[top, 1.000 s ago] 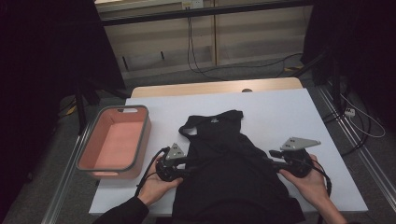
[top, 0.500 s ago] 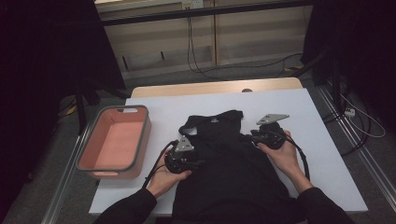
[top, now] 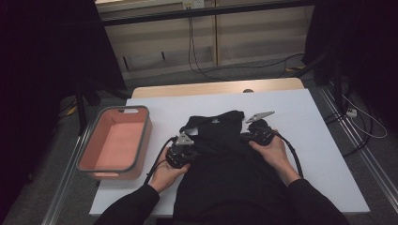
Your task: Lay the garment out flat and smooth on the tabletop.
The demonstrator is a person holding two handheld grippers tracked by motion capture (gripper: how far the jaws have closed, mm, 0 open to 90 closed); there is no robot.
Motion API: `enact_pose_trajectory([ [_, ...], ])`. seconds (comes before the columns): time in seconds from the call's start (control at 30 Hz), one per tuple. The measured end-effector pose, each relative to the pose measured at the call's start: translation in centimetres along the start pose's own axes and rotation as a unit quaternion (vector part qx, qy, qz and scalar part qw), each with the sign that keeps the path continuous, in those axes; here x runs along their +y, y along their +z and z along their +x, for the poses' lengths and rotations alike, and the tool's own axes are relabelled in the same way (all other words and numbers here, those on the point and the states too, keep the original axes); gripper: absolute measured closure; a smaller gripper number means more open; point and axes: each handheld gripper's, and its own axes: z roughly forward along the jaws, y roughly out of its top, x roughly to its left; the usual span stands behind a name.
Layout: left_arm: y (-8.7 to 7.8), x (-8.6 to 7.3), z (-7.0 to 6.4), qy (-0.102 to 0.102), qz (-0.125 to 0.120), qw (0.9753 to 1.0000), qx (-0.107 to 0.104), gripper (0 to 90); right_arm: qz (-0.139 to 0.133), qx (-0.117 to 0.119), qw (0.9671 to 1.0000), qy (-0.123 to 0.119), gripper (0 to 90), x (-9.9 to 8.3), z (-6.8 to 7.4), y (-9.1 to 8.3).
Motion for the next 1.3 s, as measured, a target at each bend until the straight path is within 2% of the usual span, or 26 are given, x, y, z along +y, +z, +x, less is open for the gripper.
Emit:
enact_pose_trajectory([
  [0.13,-0.9,0.7,1.2,-0.022,-0.025,0.9994,0.012,87.1,-0.008,-0.014,0.9999,-0.006,89.9,0.0,-0.1,-0.4],
  [0.23,-1.2,1.4,1.9,-0.036,-0.041,0.9982,0.022,87.1,-0.026,-0.035,0.9990,0.003,90.0,0.1,-0.7,-1.3],
  [0.3,-1.4,1.9,2.5,-0.035,-0.048,0.9978,0.030,87.1,-0.038,-0.049,0.9980,0.010,90.0,0.1,-1.3,-2.0],
  [0.33,-1.4,2.1,2.7,-0.046,-0.051,0.9972,0.028,87.1,-0.044,-0.056,0.9973,0.016,90.0,0.1,-1.5,-2.4],
  [0.37,-1.4,2.4,3.0,-0.046,-0.053,0.9970,0.031,87.1,-0.050,-0.062,0.9966,0.019,90.0,0.1,-1.8,-2.8],
  [0.4,-1.3,2.6,3.1,-0.054,-0.058,0.9963,0.034,87.1,-0.057,-0.068,0.9958,0.023,90.0,0.1,-2.1,-3.1],
  [0.47,-1.2,3.0,3.5,-0.050,-0.062,0.9958,0.045,87.1,-0.068,-0.079,0.9941,0.032,90.0,0.0,-2.7,-3.8],
  [0.6,-1.1,3.9,4.5,-0.060,-0.073,0.9941,0.054,87.1,-0.090,-0.097,0.9901,0.048,90.0,-0.3,-4.0,-5.3],
  [0.73,-1.1,4.8,5.4,-0.065,-0.078,0.9928,0.063,87.1,-0.116,-0.115,0.9845,0.065,90.0,-0.6,-5.2,-6.8],
  [0.9,-1.1,6.2,6.5,-0.068,-0.090,0.9903,0.082,87.1,-0.131,-0.135,0.9787,0.082,90.0,-1.2,-6.8,-8.2],
  [0.93,-1.0,6.5,6.8,-0.072,-0.096,0.9892,0.085,87.1,-0.134,-0.138,0.9778,0.085,90.0,-1.3,-7.1,-8.4],
  [1.1,-0.1,7.7,8.0,-0.079,-0.103,0.9868,0.096,87.1,-0.139,-0.153,0.9741,0.092,90.0,-1.9,-8.2,-9.1],
  [1.17,0.4,7.8,8.3,-0.083,-0.103,0.9868,0.093,87.0,-0.141,-0.158,0.9726,0.095,90.0,-2.0,-8.7,-9.3],
  [1.3,1.6,7.4,8.8,-0.080,-0.084,0.9878,0.104,86.9,-0.138,-0.168,0.9712,0.098,90.0,-2.4,-9.4,-9.4],
])
